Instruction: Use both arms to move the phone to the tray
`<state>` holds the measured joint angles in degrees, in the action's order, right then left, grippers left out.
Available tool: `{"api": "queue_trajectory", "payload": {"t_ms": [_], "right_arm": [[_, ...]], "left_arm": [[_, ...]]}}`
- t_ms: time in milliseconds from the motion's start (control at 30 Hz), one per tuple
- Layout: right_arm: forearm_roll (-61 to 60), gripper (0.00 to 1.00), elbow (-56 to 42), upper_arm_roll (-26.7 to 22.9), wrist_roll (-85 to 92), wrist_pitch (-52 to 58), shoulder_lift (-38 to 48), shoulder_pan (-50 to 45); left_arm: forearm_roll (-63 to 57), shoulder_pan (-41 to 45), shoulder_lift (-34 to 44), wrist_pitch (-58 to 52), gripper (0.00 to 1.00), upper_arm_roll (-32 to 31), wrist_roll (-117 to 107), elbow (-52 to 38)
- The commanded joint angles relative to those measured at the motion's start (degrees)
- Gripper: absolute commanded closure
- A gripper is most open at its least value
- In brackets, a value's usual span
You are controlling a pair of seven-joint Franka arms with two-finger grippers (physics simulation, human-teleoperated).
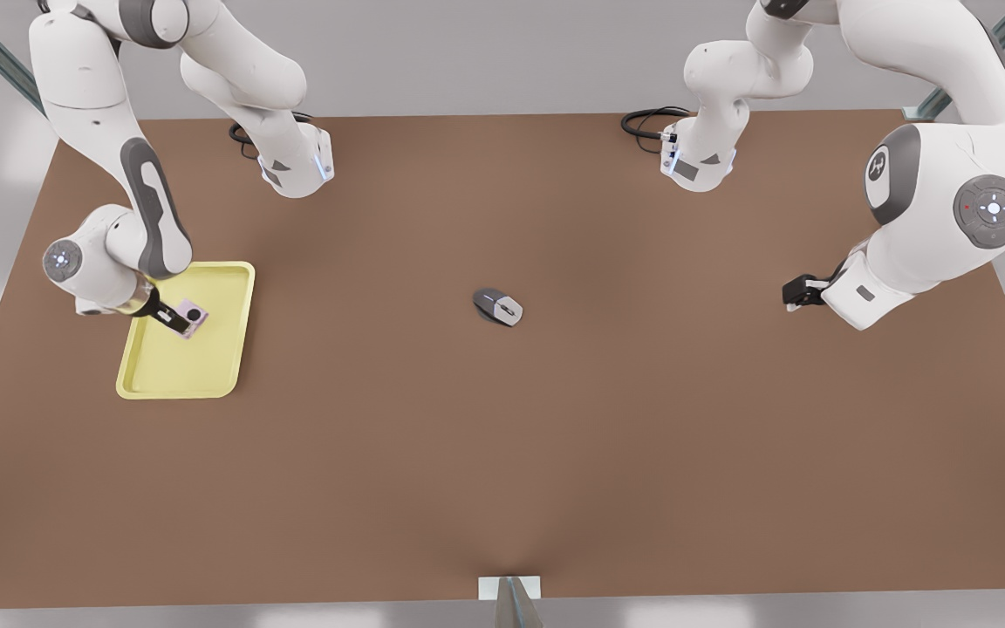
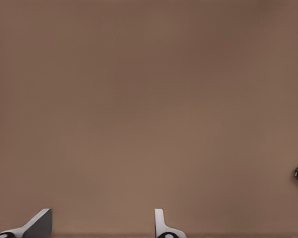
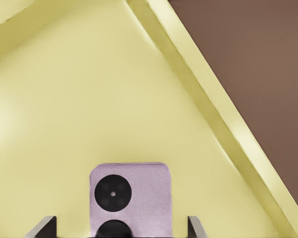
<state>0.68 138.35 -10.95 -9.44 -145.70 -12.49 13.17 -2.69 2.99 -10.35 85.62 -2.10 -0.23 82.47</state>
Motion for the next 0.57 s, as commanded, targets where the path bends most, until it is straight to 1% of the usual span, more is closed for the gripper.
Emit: {"api": "queue_trajectory", "payload": {"t_ms": [0,67,100,133,200,233,267,300,333,367,533], "right_arm": [[-0.3,0.0,-0.2,0.0,32.0,-0.1,0.1,-0.1],[-0.3,0.0,-1.8,0.0,32.1,1.6,0.7,-0.1],[-0.3,0.0,-8.3,-0.1,32.0,12.3,2.8,-0.3],[-0.3,0.0,-13.4,0.1,31.9,17.6,4.6,-0.8],[-0.2,0.0,-27.9,0.1,29.0,32.9,6.0,-7.4],[-0.2,0.0,-37.7,0.1,23.3,42.3,5.5,-11.8],[-0.2,0.0,-45.6,1.2,16.3,49.7,4.6,-15.5],[-0.5,0.0,-51.3,5.3,12.8,54.3,3.9,-15.3],[-0.7,0.0,-52.5,7.3,11.5,56.3,4.4,-15.0],[-0.7,0.0,-59.8,11.1,10.2,61.9,3.1,-13.4],[-2.3,0.0,-61.0,10.3,10.0,62.5,2.5,-11.8]], "left_arm": [[0.0,0.0,0.1,-0.1,0.0,0.0,-0.5,0.0],[0.0,0.0,0.1,-0.4,0.0,0.0,-1.0,0.0],[0.0,0.1,0.0,-0.3,0.0,-0.1,-1.4,0.0],[-0.1,0.1,0.1,-0.3,0.0,-0.1,-1.5,0.0],[-0.2,0.0,0.1,0.1,0.0,-0.2,-1.6,0.0],[-0.2,0.1,0.0,0.1,0.0,-0.2,-1.6,0.0],[-0.4,0.2,-0.1,0.1,0.0,-0.2,-1.7,0.0],[-0.5,0.3,-0.1,0.1,0.0,-0.2,-1.7,0.0],[-0.4,0.3,-0.1,0.1,0.0,-0.2,-1.7,-0.1],[-0.5,0.3,-0.1,0.1,0.0,-0.2,-1.7,-0.1],[-0.8,0.3,-0.2,0.1,0.0,-0.3,-1.8,-0.1]]}}
